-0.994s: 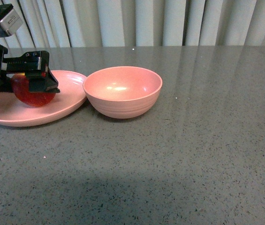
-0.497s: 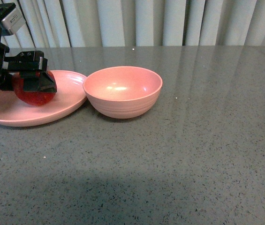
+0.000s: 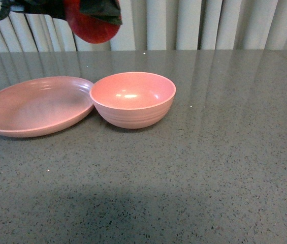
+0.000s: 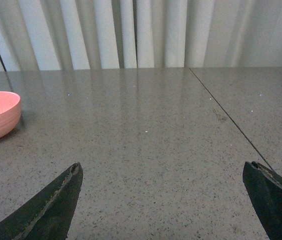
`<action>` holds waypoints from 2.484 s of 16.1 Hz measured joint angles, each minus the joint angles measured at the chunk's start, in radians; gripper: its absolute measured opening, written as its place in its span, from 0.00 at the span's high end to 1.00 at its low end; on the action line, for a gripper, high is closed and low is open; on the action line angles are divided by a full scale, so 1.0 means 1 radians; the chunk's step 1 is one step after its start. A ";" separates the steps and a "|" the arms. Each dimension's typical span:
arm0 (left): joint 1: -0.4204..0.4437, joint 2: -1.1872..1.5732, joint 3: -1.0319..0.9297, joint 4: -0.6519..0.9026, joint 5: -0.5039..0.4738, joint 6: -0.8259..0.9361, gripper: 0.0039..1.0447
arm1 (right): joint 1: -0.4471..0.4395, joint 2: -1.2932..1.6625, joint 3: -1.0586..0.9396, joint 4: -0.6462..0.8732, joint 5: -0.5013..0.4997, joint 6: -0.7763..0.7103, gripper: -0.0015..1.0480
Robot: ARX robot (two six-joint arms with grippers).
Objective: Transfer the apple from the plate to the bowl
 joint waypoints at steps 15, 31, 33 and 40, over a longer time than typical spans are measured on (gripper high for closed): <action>-0.089 0.186 0.003 0.038 -0.026 -0.056 0.34 | 0.000 0.000 0.000 0.000 0.000 0.000 0.06; -0.095 0.148 0.022 0.122 -0.018 -0.062 0.06 | 0.000 0.000 0.000 0.000 0.000 0.000 0.06; -0.093 0.040 0.022 0.194 -0.034 -0.064 0.06 | 0.000 0.000 0.000 0.000 0.000 0.000 0.06; -0.025 -0.335 -0.160 0.303 -0.144 -0.053 0.06 | 0.000 0.000 0.000 0.000 0.000 0.000 0.06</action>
